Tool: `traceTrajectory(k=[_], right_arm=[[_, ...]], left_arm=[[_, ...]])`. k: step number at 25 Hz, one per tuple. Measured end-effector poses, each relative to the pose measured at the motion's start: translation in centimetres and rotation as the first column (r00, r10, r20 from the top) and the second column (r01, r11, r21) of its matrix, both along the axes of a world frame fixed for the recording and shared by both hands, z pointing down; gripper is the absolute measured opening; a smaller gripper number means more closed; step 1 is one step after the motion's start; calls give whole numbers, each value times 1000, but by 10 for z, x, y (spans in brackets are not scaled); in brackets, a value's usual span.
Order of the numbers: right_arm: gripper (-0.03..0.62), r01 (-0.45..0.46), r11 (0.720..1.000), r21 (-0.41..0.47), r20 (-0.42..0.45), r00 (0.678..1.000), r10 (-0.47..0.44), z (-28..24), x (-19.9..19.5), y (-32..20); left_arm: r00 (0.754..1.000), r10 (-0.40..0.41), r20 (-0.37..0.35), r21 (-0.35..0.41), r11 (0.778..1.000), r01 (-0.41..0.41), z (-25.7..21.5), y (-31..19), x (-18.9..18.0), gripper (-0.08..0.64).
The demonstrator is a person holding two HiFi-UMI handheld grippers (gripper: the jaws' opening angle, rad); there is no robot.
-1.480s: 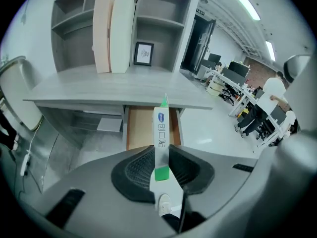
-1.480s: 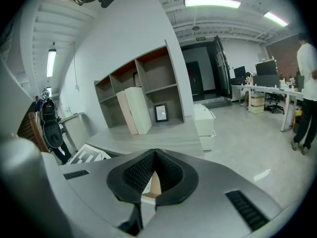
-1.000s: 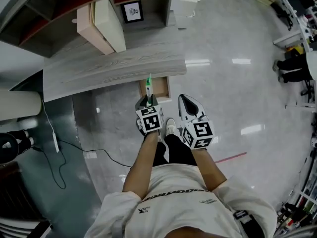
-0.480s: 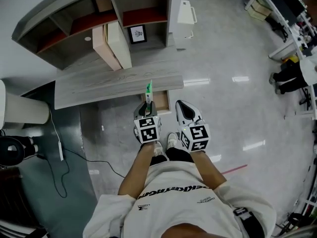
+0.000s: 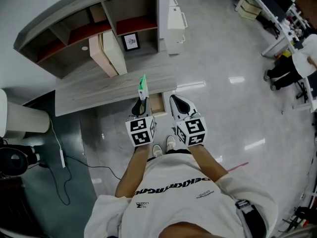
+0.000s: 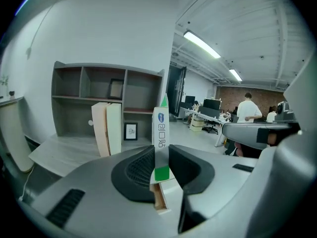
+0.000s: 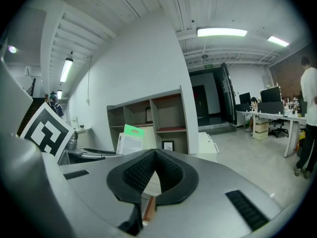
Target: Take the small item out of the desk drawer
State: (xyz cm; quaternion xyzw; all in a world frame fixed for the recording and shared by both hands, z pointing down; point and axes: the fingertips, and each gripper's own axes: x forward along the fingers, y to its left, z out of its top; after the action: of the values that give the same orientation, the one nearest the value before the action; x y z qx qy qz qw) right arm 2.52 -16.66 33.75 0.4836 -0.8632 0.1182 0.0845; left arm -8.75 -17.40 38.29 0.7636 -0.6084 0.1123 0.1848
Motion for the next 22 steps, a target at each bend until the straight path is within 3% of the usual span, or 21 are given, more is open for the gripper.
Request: traceTrajectory(k=[9, 22], right_arm=[[32, 1, 998, 68, 27, 1000, -2, -34, 2, -3], [31, -15, 994, 111, 57, 998, 9, -50, 11, -12]], left_arm=[[1000, 6, 14, 104, 995, -7, -46, 8, 2, 95], [1000, 4, 11, 174, 985, -6, -67, 8, 4, 95]])
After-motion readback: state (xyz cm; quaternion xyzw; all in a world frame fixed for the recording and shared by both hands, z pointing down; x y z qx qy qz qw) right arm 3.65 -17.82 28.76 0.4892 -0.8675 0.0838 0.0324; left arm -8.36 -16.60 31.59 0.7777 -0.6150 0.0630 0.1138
